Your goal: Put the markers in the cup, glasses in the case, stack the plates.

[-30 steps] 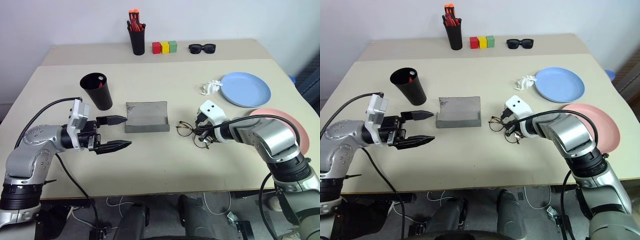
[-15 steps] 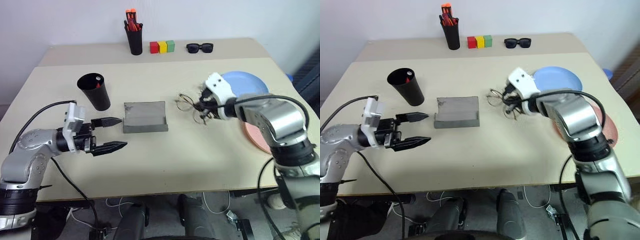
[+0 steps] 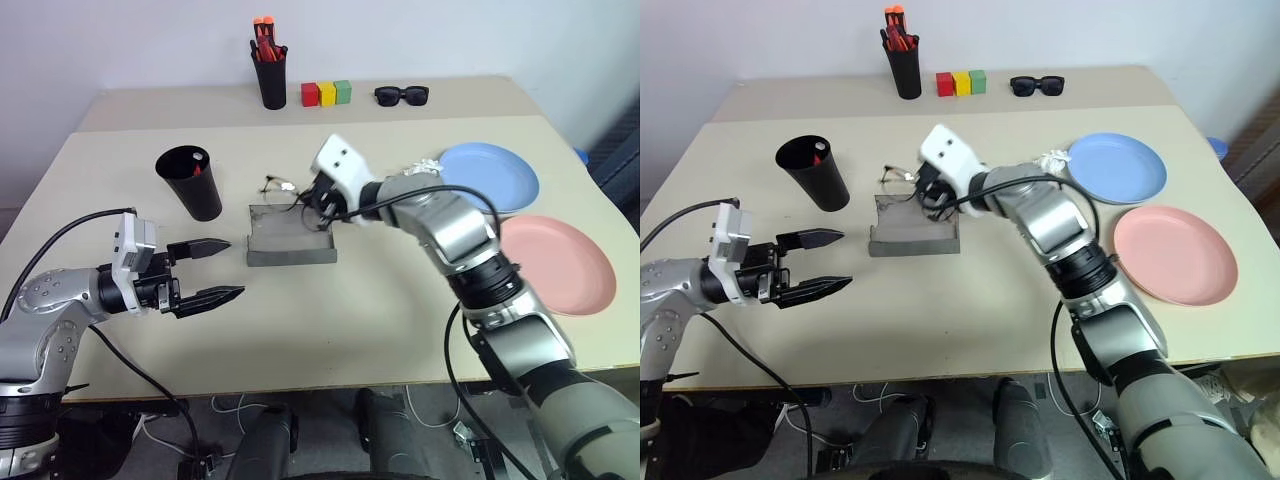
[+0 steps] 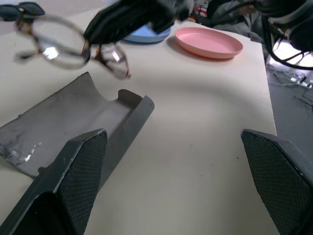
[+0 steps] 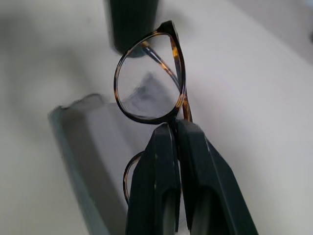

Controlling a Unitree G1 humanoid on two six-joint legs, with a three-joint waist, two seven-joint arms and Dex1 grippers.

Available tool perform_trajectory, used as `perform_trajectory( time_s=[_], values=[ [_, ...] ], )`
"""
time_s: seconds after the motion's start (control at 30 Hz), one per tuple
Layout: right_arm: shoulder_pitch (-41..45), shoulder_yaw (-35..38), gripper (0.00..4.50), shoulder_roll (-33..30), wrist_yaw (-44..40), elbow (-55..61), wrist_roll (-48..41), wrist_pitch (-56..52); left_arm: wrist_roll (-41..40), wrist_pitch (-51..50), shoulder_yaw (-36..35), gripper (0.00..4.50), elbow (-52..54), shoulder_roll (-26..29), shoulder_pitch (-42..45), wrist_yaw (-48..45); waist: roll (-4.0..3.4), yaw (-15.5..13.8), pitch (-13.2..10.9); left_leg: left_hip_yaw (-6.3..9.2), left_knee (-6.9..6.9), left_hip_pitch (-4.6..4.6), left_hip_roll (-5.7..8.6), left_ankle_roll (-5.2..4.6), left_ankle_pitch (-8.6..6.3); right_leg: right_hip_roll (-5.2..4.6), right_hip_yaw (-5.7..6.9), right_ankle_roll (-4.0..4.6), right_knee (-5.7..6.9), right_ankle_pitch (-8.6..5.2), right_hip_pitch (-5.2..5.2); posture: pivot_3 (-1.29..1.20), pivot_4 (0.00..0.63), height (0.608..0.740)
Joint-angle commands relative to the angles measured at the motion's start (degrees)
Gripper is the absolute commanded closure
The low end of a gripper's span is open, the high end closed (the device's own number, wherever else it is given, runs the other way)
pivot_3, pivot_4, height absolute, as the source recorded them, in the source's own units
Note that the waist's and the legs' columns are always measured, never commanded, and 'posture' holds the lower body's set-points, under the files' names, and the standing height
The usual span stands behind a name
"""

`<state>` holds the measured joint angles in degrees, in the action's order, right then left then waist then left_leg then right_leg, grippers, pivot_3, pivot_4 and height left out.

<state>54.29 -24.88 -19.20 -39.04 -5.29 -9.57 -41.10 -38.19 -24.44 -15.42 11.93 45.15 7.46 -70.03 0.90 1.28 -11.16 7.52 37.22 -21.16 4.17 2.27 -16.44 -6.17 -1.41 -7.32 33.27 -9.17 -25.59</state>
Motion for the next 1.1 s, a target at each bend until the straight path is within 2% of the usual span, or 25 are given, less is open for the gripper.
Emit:
perform_trajectory(
  time_s=[0.03, 0.33, 0.6, 0.93, 1.03, 1.1],
  values=[
    [-0.7, -2.7, 4.45, 1.3, -0.4, -1.8, 4.3, 5.7, -1.5, 0.4, -2.3, 0.00, 2.1, 0.7, -0.3, 0.5, 0.00, 0.0, 0.0, 0.00, 0.00, 0.00, 0.00, 0.01, 0.00, 0.00, 0.00, 0.00, 0.01, 0.00, -0.01, 0.00, 0.150, 0.740],
    [0.1, -2.7, 4.45, 2.4, -2.6, -7.6, 9.1, 11.9, -1.6, 0.7, -1.6, 0.00, 2.3, 0.7, -0.1, 1.2, -0.01, 0.0, 0.0, 0.01, 0.00, 0.00, -0.01, 0.07, 0.04, 0.04, 0.00, 0.04, 0.02, 0.03, -0.01, 0.00, 0.150, 0.740],
    [-0.7, -3.7, 4.45, 0.3, -8.7, -4.6, 11.5, 12.5, -1.3, 1.1, -1.2, 0.00, 1.8, 0.7, 0.7, 1.3, -0.01, 0.1, 0.0, 0.01, -0.01, 0.00, -0.03, 0.07, 0.04, 0.07, 0.00, 0.05, 0.02, 0.03, -0.02, 0.00, 0.150, 0.740],
    [-2.1, -4.9, 4.45, 0.8, -11.0, -5.1, 14.9, 14.8, -1.0, 1.4, -0.8, 0.00, 1.8, 0.7, 1.1, 1.5, -0.01, 0.1, 0.0, 0.01, -0.02, 0.00, -0.04, 0.07, 0.04, 0.07, 0.00, 0.05, 0.02, 0.03, -0.02, 0.00, 0.150, 0.740],
    [-1.9, -4.7, 3.53, 1.1, -10.6, -6.3, 16.0, 15.6, -0.7, 1.5, -0.7, 0.00, 1.8, 0.7, 1.1, 1.5, -0.01, 0.1, 0.0, 0.01, -0.01, 0.00, -0.04, 0.08, 0.04, 0.07, 0.00, 0.06, 0.02, 0.03, -0.02, 0.00, 0.150, 0.740],
    [-1.9, -4.5, 2.51, 1.2, -10.4, -6.5, 16.4, 15.8, -0.7, 1.6, -0.6, 0.00, 1.9, 0.6, 1.0, 1.5, -0.01, 0.1, 0.0, 0.02, -0.02, 0.00, -0.04, 0.08, 0.04, 0.07, 0.00, 0.06, 0.02, 0.04, -0.03, 0.00, 0.150, 0.740]
  ],
)
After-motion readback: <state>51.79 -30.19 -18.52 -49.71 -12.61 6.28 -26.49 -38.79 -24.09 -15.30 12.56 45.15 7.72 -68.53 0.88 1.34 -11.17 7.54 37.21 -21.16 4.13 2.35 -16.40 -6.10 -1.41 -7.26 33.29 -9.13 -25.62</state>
